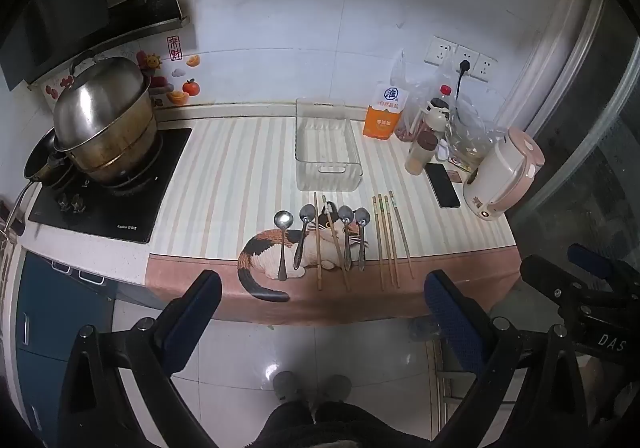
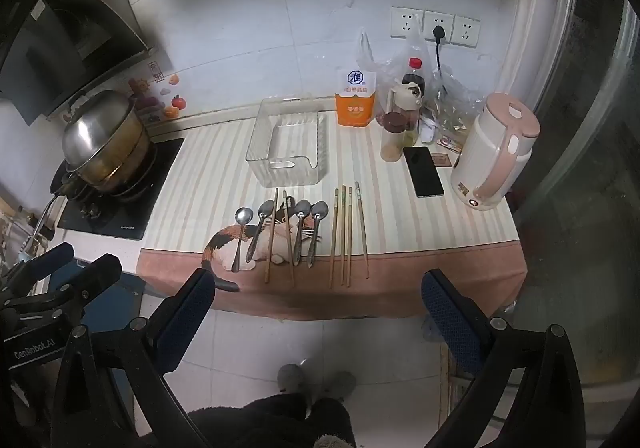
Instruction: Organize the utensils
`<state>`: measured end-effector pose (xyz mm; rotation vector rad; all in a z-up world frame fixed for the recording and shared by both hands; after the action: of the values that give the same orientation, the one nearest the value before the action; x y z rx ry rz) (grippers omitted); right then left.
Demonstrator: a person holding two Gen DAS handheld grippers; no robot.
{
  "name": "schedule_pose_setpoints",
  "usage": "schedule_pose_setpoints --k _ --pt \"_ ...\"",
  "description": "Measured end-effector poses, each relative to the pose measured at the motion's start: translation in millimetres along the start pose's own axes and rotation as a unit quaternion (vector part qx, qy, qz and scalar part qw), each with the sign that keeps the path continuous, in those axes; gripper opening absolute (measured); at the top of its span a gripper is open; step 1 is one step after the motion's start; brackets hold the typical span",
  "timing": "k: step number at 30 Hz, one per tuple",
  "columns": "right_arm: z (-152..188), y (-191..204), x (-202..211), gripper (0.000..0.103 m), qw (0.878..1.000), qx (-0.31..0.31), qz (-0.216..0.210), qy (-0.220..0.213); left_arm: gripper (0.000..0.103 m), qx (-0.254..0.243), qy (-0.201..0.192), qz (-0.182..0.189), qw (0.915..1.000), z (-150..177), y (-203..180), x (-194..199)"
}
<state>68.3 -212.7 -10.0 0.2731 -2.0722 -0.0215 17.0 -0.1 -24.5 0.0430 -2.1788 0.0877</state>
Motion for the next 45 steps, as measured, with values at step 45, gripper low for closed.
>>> schedule_pose_setpoints --k 45 --pt "-2 1 6 0.103 1.000 0.004 -0.004 -0.001 0.103 0.000 0.000 0.008 1.0000 -3 -13 2"
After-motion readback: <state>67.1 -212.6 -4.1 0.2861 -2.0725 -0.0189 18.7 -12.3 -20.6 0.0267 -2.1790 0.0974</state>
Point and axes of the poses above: each gripper's, at about its wrist camera, not at the fingertips, and x roughly against the way its jaws point, y to its left, z to its underside, the point moved 3 cm from there along -x, roughly the way its jaws point, and after that the axes turned 7 degrees about -x, right-handed, at the moved point
